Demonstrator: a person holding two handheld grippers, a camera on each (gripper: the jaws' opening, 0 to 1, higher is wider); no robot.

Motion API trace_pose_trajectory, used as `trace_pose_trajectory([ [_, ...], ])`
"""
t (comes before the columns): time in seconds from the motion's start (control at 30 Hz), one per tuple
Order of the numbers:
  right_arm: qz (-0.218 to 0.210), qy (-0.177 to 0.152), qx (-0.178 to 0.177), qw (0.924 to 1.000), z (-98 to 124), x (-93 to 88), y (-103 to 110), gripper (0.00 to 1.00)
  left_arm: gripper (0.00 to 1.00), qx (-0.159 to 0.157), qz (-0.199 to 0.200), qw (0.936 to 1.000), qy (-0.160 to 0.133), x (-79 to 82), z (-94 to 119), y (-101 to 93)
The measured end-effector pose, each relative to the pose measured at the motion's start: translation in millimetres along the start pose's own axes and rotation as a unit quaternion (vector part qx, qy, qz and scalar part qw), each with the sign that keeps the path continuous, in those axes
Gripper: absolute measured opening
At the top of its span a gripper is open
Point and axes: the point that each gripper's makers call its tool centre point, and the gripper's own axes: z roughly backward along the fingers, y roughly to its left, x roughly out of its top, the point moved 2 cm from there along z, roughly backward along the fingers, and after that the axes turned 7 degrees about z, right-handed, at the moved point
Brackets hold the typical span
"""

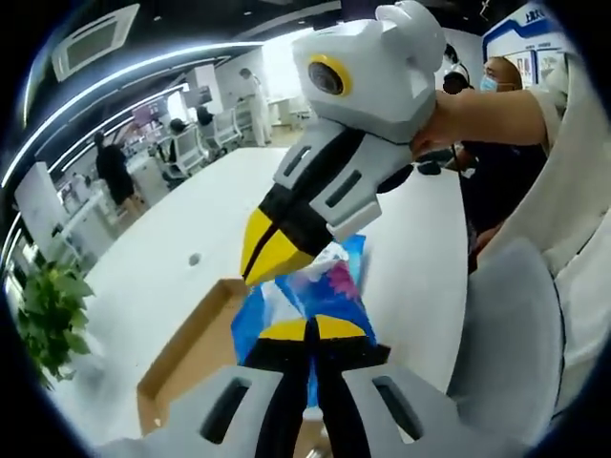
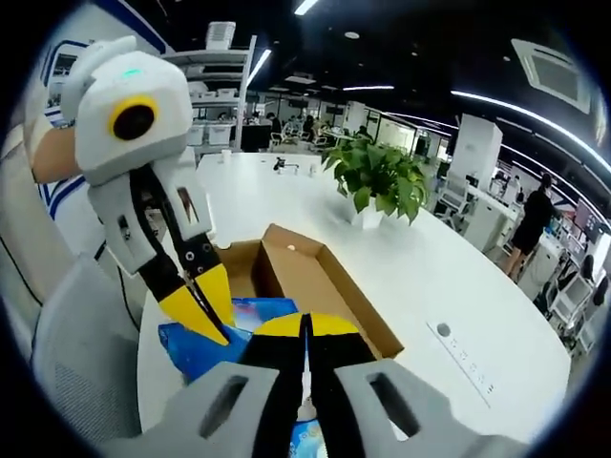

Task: Operate the shoe box by opening the lid, removing the specified soft item, and placing it in the target area until the item is outside and the box remains undamaged.

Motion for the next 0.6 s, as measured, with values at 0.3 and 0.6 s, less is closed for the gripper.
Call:
trace_pose_trajectory([
  [0.3,-0.008,0.015,0.016,0.9997,12.6,-4.4,-1.2,0.00,0.00,-0.023,-0.027,0.9994,0.007,8.4,-8.2,-14.0],
  [0.6,-0.025,0.037,0.040,0.9982,20.8,-13.6,-6.7,0.09,0.00,-0.056,-0.060,0.9965,0.013,15.7,-14.2,-31.2],
])
